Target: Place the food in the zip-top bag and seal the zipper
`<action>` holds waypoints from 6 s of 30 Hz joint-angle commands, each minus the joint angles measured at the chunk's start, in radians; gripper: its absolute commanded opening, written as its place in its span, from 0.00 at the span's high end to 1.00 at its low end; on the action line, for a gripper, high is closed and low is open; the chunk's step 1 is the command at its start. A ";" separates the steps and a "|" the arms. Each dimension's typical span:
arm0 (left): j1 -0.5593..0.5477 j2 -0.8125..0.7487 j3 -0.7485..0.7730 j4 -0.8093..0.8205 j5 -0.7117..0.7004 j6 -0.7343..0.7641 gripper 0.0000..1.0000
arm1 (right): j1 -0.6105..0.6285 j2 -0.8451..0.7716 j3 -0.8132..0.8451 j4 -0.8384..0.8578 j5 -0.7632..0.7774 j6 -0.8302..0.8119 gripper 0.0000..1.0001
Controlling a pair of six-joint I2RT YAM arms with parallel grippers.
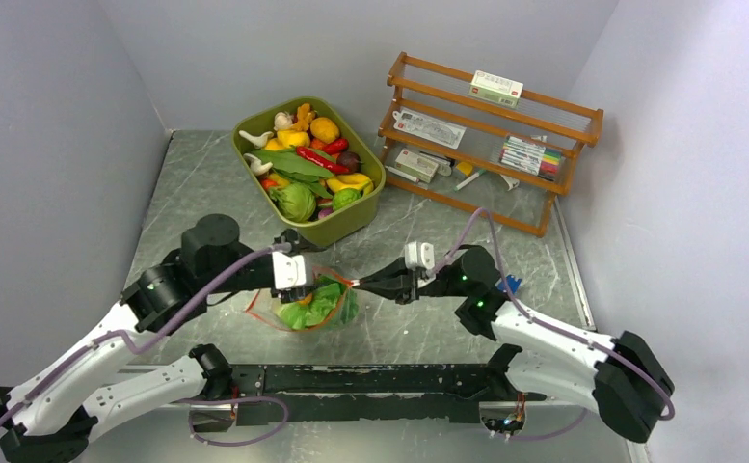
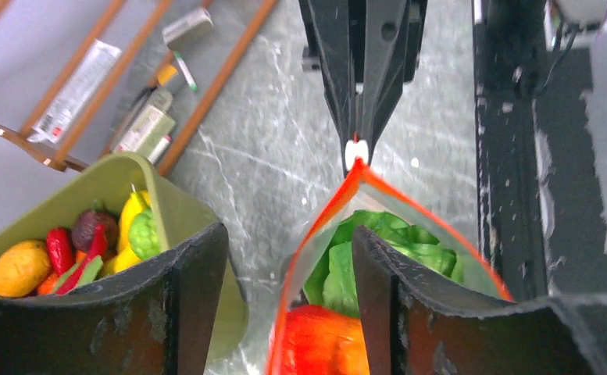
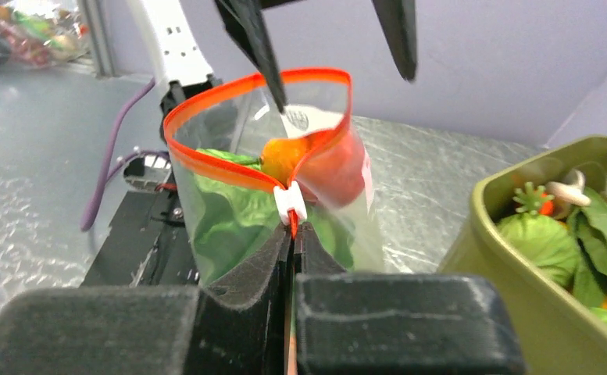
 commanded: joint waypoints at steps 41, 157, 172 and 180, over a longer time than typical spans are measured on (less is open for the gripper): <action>-0.002 0.220 0.210 -0.037 0.147 -0.115 0.93 | 0.027 -0.078 0.277 -0.476 0.090 0.000 1.00; -0.002 0.316 0.166 -0.064 0.194 -0.090 0.93 | 0.092 -0.151 0.326 -0.805 0.298 -0.179 0.66; -0.002 0.307 0.171 -0.115 0.157 -0.051 0.93 | 0.094 -0.127 0.322 -0.705 0.342 -0.198 1.00; -0.001 0.257 0.128 -0.092 0.140 -0.062 0.93 | 0.092 -0.198 0.285 -0.581 0.370 -0.154 1.00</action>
